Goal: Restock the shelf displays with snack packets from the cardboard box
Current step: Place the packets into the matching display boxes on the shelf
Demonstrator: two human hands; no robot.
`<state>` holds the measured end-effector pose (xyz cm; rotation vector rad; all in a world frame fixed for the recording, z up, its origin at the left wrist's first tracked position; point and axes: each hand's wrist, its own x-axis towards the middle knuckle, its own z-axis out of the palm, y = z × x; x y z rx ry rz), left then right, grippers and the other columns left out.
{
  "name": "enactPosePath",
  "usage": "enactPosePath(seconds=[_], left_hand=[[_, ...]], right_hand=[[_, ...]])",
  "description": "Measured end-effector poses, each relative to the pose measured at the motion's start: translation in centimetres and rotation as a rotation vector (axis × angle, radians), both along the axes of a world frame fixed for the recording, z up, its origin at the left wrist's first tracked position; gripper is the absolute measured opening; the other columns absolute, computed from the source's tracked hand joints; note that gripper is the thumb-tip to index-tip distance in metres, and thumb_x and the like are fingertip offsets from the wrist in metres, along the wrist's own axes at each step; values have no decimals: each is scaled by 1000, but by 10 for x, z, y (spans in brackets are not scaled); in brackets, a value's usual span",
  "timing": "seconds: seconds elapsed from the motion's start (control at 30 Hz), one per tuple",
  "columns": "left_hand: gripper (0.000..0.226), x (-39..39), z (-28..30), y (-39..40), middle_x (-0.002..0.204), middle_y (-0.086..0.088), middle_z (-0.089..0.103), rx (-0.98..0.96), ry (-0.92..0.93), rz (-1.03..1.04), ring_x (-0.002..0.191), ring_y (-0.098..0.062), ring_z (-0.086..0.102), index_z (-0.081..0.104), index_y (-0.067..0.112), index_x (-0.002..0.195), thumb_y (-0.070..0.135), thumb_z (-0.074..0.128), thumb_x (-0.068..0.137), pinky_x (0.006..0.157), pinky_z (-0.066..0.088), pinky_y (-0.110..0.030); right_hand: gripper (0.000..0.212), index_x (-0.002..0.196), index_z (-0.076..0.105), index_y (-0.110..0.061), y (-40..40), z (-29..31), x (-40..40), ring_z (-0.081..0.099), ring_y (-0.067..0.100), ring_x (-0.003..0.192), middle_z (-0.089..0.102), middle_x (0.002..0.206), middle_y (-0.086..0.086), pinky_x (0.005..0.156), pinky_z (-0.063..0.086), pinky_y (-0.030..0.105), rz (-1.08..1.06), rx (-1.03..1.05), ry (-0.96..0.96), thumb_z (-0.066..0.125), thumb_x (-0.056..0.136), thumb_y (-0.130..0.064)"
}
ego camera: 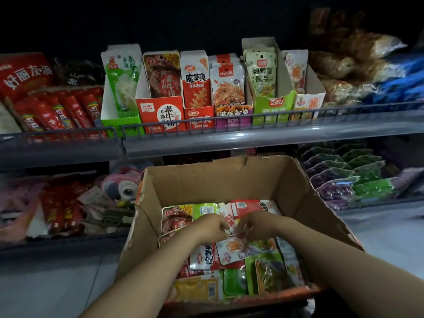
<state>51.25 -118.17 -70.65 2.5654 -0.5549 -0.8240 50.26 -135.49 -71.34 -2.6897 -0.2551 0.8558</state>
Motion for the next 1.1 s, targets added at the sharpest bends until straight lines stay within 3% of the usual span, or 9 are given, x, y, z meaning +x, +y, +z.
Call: enactPosePath(seconds=[0.2,0.37,0.47,0.6,0.7,0.83,0.9,0.97,1.1], left_hand=[[51,-3,-27,-3,144,-6,42,109,40,-1,128,-23,44,40,15,141,26,55,94,101,38,-29],[41,-1,-42,-3,139,-4,47,71,56,85,124,-20,48,49,17,134,25,56,94,94,39,-24],[27,-1,-42,-4,126,-4,56,20,71,132,114,-19,54,59,13,120,21,57,93,81,40,-21],[4,0,-38,-2,87,6,55,-79,62,206,81,-10,53,57,17,89,20,59,92,66,39,-21],[21,6,-31,1,82,8,56,-155,43,300,72,-6,51,52,23,72,20,61,91,63,42,-21],[14,13,-6,2,84,3,66,-423,80,588,72,-10,60,61,18,76,23,65,88,59,44,-19],[17,15,8,4,86,-3,71,-608,143,760,73,-15,66,64,12,89,27,69,85,56,48,-20],[21,17,23,6,86,-7,73,-766,208,877,70,-18,67,65,9,94,27,70,84,54,51,-22],[6,21,59,10,76,-9,66,-996,281,956,49,-13,62,61,9,88,14,64,88,42,49,-19]], right_hand=[[46,130,56,-22,1,-28,7,54,25,116,57,130,5,95,45,30,66,-142,-47,64,84,-27],[26,108,68,-24,-1,-43,11,59,24,104,65,113,4,87,48,29,30,-114,-162,62,82,-25],[24,106,65,-26,-2,-46,10,53,22,110,62,116,1,89,42,29,13,-124,-219,62,82,-25],[27,110,60,-30,-1,-41,9,42,22,117,60,119,-3,95,31,29,-3,-126,-319,60,84,-26],[25,108,62,-27,-2,-31,12,44,23,115,63,113,0,90,34,25,-67,-72,-332,56,84,-20],[7,78,61,-24,-7,-3,19,60,19,87,65,86,-1,68,44,25,-199,132,-292,65,81,-18],[21,67,56,-28,-9,15,20,58,9,71,60,74,-10,62,46,24,-276,302,-256,72,80,-23],[21,67,58,-31,-10,31,20,58,2,68,62,71,-14,62,46,19,-322,432,-268,77,76,-27],[13,73,66,-26,-6,60,19,62,0,61,67,70,-10,56,45,12,-432,690,-353,78,76,-26]])
